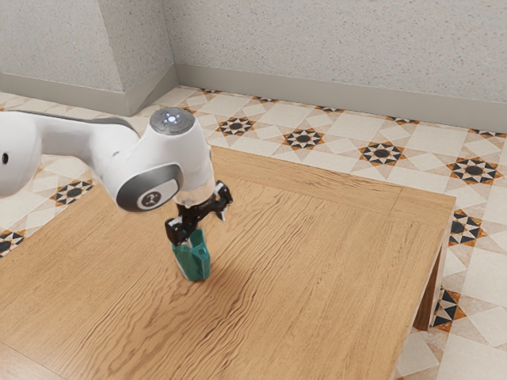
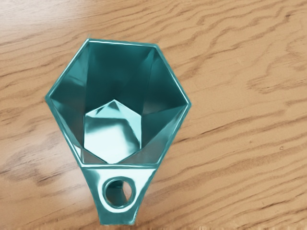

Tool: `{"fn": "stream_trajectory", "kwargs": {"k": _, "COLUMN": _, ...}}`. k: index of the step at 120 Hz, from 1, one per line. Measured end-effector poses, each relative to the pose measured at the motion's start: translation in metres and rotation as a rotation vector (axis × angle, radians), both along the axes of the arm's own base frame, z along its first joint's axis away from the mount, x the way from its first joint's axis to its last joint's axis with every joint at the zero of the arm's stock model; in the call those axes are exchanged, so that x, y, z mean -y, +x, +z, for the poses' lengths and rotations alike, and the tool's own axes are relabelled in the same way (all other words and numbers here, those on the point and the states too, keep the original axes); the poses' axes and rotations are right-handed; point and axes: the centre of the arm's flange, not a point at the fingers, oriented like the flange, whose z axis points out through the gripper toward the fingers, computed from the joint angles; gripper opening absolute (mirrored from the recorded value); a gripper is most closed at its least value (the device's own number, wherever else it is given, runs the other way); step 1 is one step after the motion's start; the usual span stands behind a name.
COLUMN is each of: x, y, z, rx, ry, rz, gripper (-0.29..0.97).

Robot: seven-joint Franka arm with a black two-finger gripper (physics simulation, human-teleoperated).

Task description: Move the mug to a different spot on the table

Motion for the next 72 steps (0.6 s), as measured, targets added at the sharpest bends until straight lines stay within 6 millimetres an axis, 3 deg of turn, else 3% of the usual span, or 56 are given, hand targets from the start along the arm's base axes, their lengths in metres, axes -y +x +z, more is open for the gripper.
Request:
{"fn": "stream_trajectory", "kwargs": {"k": 22, "x": 0.012, "y": 0.021, "z": 0.069, "rx": 0.022, "ry": -0.044, "rz": -0.079, "gripper": 0.68}}
{"fn": "stream_trajectory", "kwargs": {"k": 40, "x": 0.008, "y": 0.037, "z": 0.13, "rx": -0.005, "ry": -0.041, "rz": -0.256, "gripper": 0.68}}
{"fn": "stream_trajectory", "kwargs": {"k": 72, "x": -0.023, "y": 0.04, "z": 0.182, "rx": -0.145, "ry": 0.033, "rz": -0.582, "gripper": 0.68}}
